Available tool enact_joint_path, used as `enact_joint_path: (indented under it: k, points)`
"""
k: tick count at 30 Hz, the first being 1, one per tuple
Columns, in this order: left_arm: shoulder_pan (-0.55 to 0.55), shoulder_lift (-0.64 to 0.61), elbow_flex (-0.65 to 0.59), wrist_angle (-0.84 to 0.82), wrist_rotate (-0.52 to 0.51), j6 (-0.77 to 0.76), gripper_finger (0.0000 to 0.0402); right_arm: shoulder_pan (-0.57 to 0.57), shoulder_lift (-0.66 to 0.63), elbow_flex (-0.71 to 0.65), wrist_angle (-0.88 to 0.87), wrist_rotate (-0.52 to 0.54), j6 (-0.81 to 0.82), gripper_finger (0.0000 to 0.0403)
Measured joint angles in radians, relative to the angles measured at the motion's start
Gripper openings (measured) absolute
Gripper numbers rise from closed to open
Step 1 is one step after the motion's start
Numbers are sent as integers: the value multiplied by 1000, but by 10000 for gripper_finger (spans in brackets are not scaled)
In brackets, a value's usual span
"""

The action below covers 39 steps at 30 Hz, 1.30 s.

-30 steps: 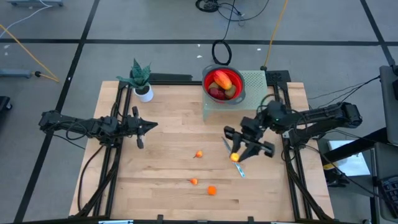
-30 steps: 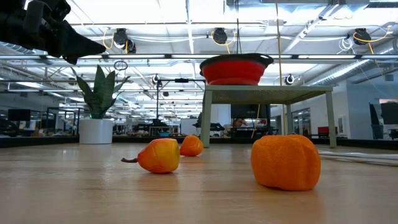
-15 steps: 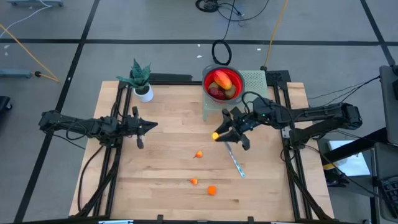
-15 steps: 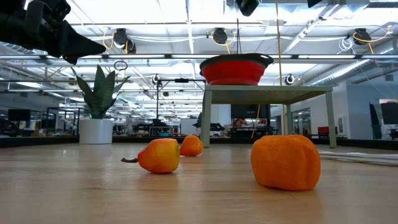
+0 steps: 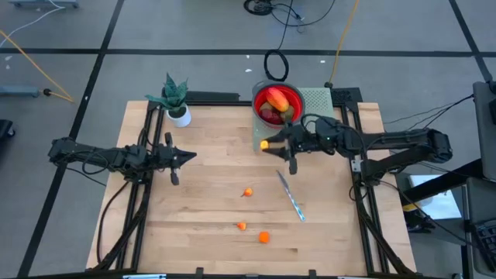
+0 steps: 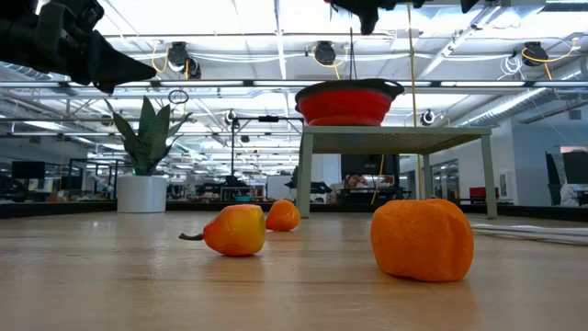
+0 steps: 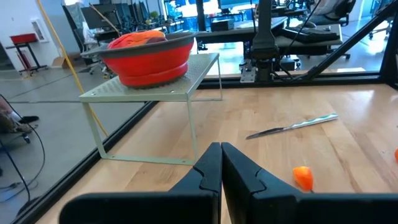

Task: Pick & Place Fruit
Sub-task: Put the yellow orange peach into the red basket on the shelf

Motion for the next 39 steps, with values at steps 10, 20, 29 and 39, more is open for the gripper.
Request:
enact_joint_path:
  k: [10,20,29,39]
  points:
    - [0,0,0,0,0,59,10,-6,-27,0,-47,398,-365,121]
    - [0,0,0,2,0,58,10,-92,-55,0,-97,595,-386,121]
    - [0,0,0,2,0,79,10,-201,-63,150,-455,590,-120,121]
    - [0,0,0,2,0,100,10,-310,-62,252,-645,408,84,121]
